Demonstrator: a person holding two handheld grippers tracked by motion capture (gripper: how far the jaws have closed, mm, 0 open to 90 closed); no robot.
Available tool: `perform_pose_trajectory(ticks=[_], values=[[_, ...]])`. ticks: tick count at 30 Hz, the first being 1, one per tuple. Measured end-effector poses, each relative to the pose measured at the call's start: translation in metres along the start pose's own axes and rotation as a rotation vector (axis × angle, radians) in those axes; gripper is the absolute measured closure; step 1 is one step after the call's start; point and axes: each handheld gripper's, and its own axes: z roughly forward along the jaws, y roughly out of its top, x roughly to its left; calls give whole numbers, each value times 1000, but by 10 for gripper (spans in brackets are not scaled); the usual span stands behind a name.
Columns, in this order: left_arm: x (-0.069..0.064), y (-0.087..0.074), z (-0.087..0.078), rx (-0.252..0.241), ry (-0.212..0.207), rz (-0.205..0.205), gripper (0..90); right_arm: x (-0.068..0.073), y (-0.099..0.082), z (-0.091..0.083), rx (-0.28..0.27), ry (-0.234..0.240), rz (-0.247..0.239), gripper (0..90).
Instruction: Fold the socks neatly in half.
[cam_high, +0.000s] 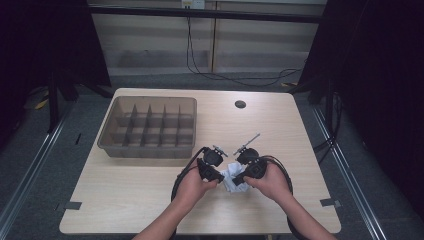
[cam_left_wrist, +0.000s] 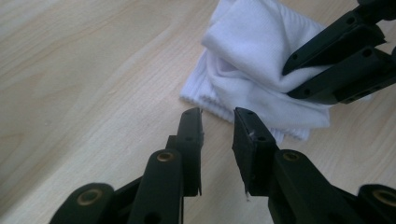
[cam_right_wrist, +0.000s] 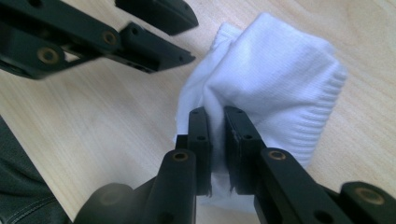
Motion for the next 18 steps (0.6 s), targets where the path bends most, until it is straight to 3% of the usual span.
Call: perform_pose_trajectory(ticks=[8, 18], values=[[2, -3, -4, 3, 6, 4, 713, 2, 0, 3, 4, -17, 1, 804], [5, -5, -8, 6, 6, 1, 713, 4, 1, -2, 10, 2, 12, 731]])
